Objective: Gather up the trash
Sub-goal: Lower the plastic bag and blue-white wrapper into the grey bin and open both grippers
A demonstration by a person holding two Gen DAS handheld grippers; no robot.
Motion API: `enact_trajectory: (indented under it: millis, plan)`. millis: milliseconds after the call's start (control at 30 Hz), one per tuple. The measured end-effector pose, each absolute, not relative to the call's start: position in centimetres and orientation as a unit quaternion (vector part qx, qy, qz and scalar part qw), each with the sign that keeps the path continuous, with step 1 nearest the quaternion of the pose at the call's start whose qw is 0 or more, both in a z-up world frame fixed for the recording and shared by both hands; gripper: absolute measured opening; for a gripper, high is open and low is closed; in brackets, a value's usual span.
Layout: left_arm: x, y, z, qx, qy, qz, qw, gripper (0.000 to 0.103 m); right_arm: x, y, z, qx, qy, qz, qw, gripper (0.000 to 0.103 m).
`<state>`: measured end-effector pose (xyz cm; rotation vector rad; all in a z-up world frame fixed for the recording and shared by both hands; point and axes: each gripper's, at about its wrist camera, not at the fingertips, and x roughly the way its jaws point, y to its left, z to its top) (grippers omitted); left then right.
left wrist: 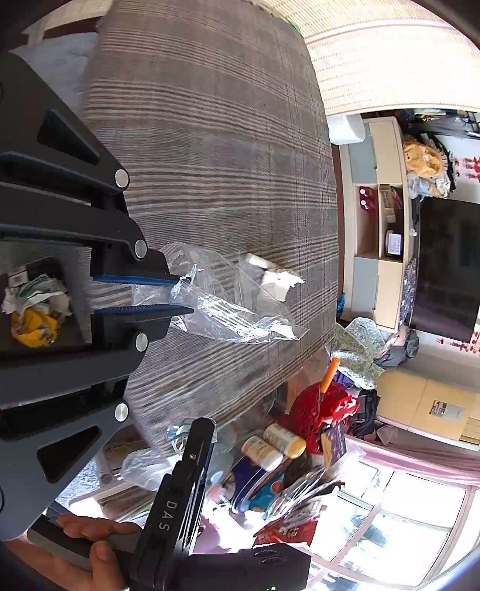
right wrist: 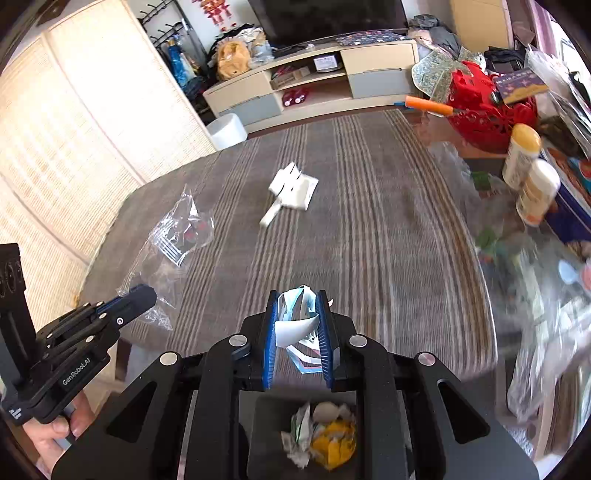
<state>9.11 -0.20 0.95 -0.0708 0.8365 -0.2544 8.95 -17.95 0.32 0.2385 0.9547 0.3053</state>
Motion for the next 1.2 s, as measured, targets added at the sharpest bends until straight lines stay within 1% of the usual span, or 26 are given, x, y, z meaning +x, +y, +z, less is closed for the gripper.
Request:
enact_trajectory:
  millis: [233,367,467,667,867,1067,1200]
  plan:
    - [0.5,-1.2,-0.8,-0.022,0.409,-0.117,0.905,0.008,0.5,-17.3,-0.4,0.079,0.445,0.142,0.88,0.021]
    - [-2.5,-1.4,-3.7,-0.036,0.428,-0.119,0.895,0.008,-2.7,-17.1,-2.0,0.069,0.445,0.147,0.881,0.021]
    - [-3.9,-1.6,-6.4,-0.045,0.447,-0.122,0.885,0.008,-4.2,-17.1,-4.2,0.065,0.457,0.153,0.874,0.021]
    - [-4.6,-2.1,-12.2,-0.049,0.492,-0.127,0.86,0.008,-5.2,-17.0,-9.3,0.084,0.482,0.17,0.856,0.021]
    - [-4.0,-1.8,-16.8,-0.052,0.526,-0.119,0.84,0.008,-4.4,-16.9,-14.3,0.088,0.513,0.168,0.837,0.021]
    - [-3.6,-2.0,-19.8,-0.069,0.554,-0.124,0.82,0.008,-3.4,-16.5,-16.8,0.088,0.538,0.157,0.823,0.021]
    - [-3.2,-2.4,-21.0,-0.061,0.563,-0.123,0.815,0.009,-3.0,-16.3,-18.9,0.101,0.565,0.16,0.803,0.021]
